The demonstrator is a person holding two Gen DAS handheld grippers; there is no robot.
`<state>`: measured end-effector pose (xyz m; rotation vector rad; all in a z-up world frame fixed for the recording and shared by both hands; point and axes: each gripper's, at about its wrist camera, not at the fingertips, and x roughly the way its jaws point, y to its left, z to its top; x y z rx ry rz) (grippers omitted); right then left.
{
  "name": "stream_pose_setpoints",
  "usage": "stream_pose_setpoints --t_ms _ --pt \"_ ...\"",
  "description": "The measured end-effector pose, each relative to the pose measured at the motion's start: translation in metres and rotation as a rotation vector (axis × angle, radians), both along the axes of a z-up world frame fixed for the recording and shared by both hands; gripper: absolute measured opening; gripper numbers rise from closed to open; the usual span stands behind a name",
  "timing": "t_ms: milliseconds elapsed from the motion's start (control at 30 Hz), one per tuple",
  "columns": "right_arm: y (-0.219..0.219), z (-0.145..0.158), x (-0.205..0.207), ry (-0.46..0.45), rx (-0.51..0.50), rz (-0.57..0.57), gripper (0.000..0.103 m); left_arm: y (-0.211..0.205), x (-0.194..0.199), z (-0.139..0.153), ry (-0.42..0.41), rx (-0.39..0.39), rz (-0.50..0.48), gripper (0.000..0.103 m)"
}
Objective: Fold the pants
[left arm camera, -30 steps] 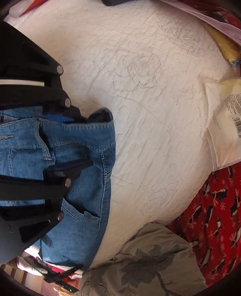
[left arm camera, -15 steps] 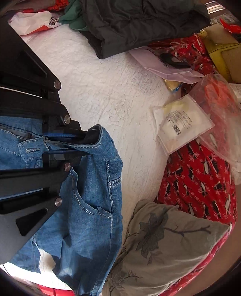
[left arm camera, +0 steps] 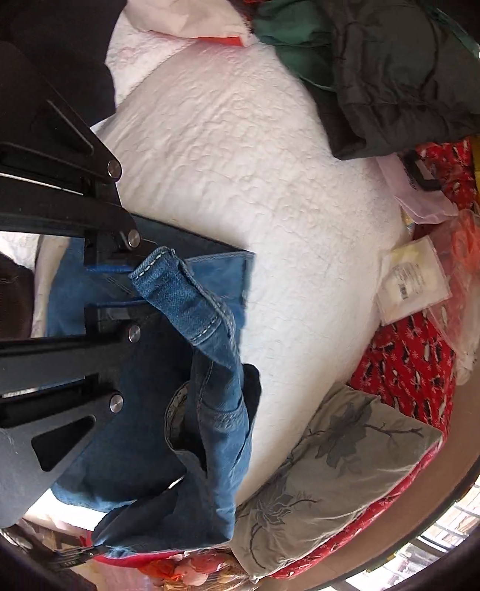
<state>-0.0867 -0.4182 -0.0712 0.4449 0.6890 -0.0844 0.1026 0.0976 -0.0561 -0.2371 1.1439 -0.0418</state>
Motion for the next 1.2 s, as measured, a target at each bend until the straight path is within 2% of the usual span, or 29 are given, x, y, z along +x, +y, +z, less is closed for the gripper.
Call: stream_pose_setpoints --t_ms 100,167,200,267,333,400,433,467,500,533,567,633,700,900,1033,1100,1133,1167,1200 --pt "0.001 -0.044 -0.023 0.16 -0.042 -0.032 0.017 0.007 -0.015 -0.048 0.146 0.027 -0.003 0.008" --pt "-0.002 -0.062 -0.038 0.213 -0.017 -0.055 0.02 0.018 -0.024 -0.066 0.215 0.002 0.008 0.008" --pt "-0.003 -0.064 -0.046 0.21 0.007 -0.064 0.02 0.026 -0.03 -0.069 0.229 -0.032 0.026 0.008" --pt "-0.003 -0.063 -0.062 0.198 0.025 -0.076 0.028 0.045 -0.044 -0.065 0.213 -0.104 0.066 0.008" --pt "-0.005 -0.057 -0.076 0.192 0.031 -0.097 0.033 0.059 -0.057 -0.058 0.195 -0.141 0.089 0.008" --pt "-0.011 -0.052 -0.088 0.172 0.085 -0.119 0.038 0.064 -0.064 -0.052 0.193 -0.19 0.095 0.01" --pt "-0.016 -0.049 -0.091 0.147 0.133 -0.133 0.043 0.062 -0.066 -0.049 0.188 -0.211 0.087 0.015" --pt "-0.02 -0.048 -0.093 0.122 0.194 -0.143 0.051 0.057 -0.067 -0.046 0.179 -0.227 0.078 0.026" --pt "-0.023 -0.049 -0.093 0.105 0.264 -0.15 0.054 0.051 -0.066 -0.045 0.169 -0.238 0.073 0.035" --pt "-0.026 -0.052 -0.09 0.088 0.345 -0.155 0.055 0.043 -0.064 -0.044 0.159 -0.247 0.068 0.054" --pt "-0.028 -0.056 -0.085 0.073 0.435 -0.153 0.055 0.034 -0.061 -0.044 0.151 -0.251 0.068 0.064" --pt "-0.027 -0.069 -0.074 0.066 0.592 -0.159 0.055 0.013 -0.051 -0.048 0.156 -0.269 0.053 0.064" --pt "-0.022 -0.081 -0.06 0.08 0.69 -0.178 0.055 0.0 -0.045 -0.058 0.181 -0.286 0.042 0.064" --pt "-0.023 -0.117 -0.034 0.097 0.883 -0.3 0.055 -0.027 -0.03 -0.087 0.254 -0.279 0.055 0.064" --pt "-0.027 -0.137 -0.028 0.083 0.991 -0.388 0.055 -0.036 -0.014 -0.097 0.273 -0.218 0.106 0.064" --pt "-0.032 -0.139 -0.025 0.059 0.977 -0.397 0.044 -0.039 -0.001 -0.096 0.269 -0.188 0.129 0.047" --pt "-0.035 -0.135 -0.021 0.04 0.955 -0.397 0.028 -0.041 0.005 -0.094 0.278 -0.179 0.127 0.035" --pt "-0.04 -0.129 -0.016 0.014 0.939 -0.378 0.016 -0.042 0.011 -0.091 0.286 -0.179 0.125 0.024" --pt "-0.046 -0.118 -0.011 -0.023 0.914 -0.355 0.013 -0.042 0.017 -0.086 0.284 -0.182 0.121 0.017"
